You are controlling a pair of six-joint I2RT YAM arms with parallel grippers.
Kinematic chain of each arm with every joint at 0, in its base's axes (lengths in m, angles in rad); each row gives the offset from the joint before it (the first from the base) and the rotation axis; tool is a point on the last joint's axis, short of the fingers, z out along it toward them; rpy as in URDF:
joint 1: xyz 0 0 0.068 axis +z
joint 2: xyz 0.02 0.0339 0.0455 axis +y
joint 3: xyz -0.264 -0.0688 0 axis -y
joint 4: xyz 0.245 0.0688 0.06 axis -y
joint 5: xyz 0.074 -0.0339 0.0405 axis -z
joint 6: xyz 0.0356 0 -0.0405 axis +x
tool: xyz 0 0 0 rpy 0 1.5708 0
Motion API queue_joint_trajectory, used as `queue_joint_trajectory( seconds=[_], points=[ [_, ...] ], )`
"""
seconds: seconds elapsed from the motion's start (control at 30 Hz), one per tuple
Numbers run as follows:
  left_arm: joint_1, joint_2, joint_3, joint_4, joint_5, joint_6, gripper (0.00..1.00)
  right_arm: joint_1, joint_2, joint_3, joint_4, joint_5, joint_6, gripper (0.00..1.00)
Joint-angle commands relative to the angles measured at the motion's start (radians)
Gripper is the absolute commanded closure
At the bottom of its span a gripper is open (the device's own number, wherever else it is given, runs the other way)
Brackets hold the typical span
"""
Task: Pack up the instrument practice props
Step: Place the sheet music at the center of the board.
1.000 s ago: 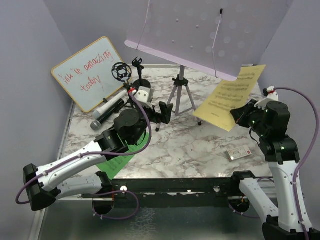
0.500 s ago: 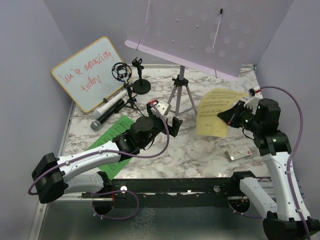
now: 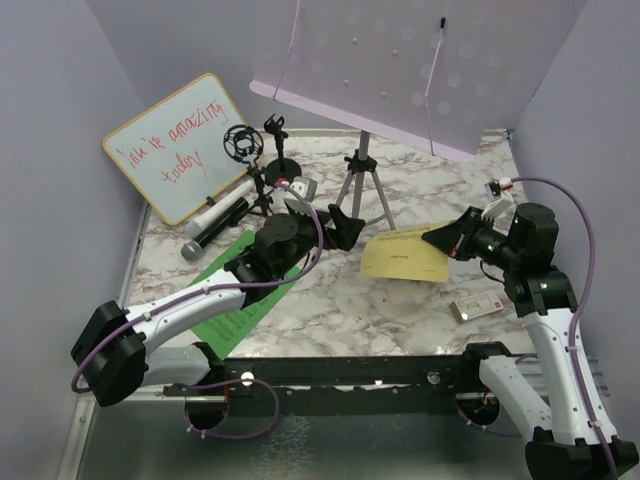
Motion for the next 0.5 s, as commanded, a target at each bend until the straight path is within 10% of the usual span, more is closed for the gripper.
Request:
queue_joint_trajectory(
  seconds=[0.0,0.47],
  points=[
    [-0.062,-0.059,-0.052,0.078,0.057,0.11,0.01,-0.006,-0.023,-0.049,0.112,-0.006,0.135,0.99],
    [-0.329,-0.063,-0.176,0.233,0.011,1.071,0.01,-0.006,-0.025,-0.089,0.156,0.017,0.244,0.99]
  ],
)
